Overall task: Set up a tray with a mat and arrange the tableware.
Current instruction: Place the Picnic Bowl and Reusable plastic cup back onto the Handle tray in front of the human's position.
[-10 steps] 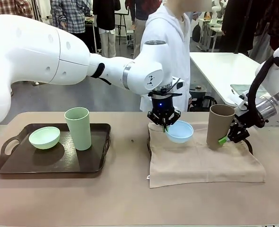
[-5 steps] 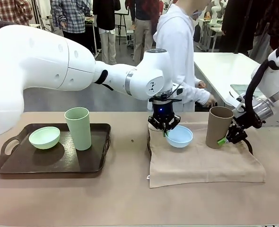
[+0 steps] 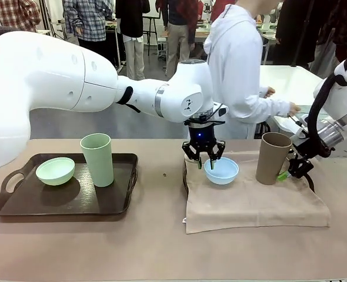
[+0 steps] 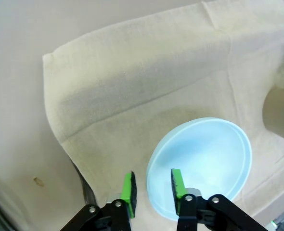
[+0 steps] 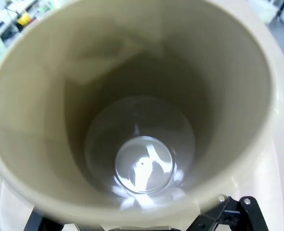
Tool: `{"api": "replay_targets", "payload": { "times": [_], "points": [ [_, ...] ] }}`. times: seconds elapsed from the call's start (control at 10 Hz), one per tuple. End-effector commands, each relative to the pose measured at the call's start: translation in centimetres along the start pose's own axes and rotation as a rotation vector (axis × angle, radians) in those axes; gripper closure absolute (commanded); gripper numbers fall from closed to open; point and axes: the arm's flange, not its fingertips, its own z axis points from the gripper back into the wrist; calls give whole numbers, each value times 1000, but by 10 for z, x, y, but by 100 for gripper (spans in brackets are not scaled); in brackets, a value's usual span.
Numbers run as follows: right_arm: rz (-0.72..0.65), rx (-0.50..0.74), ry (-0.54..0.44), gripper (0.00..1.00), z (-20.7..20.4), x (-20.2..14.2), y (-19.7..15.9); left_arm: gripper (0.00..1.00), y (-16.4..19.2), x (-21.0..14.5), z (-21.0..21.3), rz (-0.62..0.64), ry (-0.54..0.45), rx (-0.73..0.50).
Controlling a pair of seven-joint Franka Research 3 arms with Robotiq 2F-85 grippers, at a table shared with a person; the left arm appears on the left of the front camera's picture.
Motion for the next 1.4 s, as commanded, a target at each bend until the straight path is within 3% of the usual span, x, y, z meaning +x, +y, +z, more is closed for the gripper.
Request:
{"api": "replay_targets", "payload": {
  "times": [0.0, 0.1, 0.2, 0.3, 0.4, 0.5, 0.8, 1.1, 1.3],
  "points": [
    [-50, -32, 77, 0, 20, 2, 5, 0, 5, -3, 5, -10, 27, -32],
    [-64, -56, 72, 0, 28, 0, 6, 33, 7, -5, 7, -14, 28, -38],
    [-88, -76, 66, 0, 36, 0, 8, 0, 7, -7, 8, -20, 27, -45],
    [-130, -72, 74, 0, 42, 8, 15, 13, 9, -11, 15, -36, 41, -50],
    [-244, -84, 130, 0, 49, 21, 26, 0, 11, -20, 26, -56, 49, -50],
    [-383, -100, 193, 0, 58, 38, 40, 0, 16, -31, 43, -95, 48, -48],
    [-624, -226, 417, 0, 84, 92, 77, 0, 31, -74, 107, -174, -6, -24],
    [-823, -302, 567, 0, 81, 152, 98, 0, 51, -110, 162, -183, -51, 43],
    [-917, -381, 600, 0, 77, 202, 96, 0, 60, -122, 192, -159, -88, 86]
  ]
}}
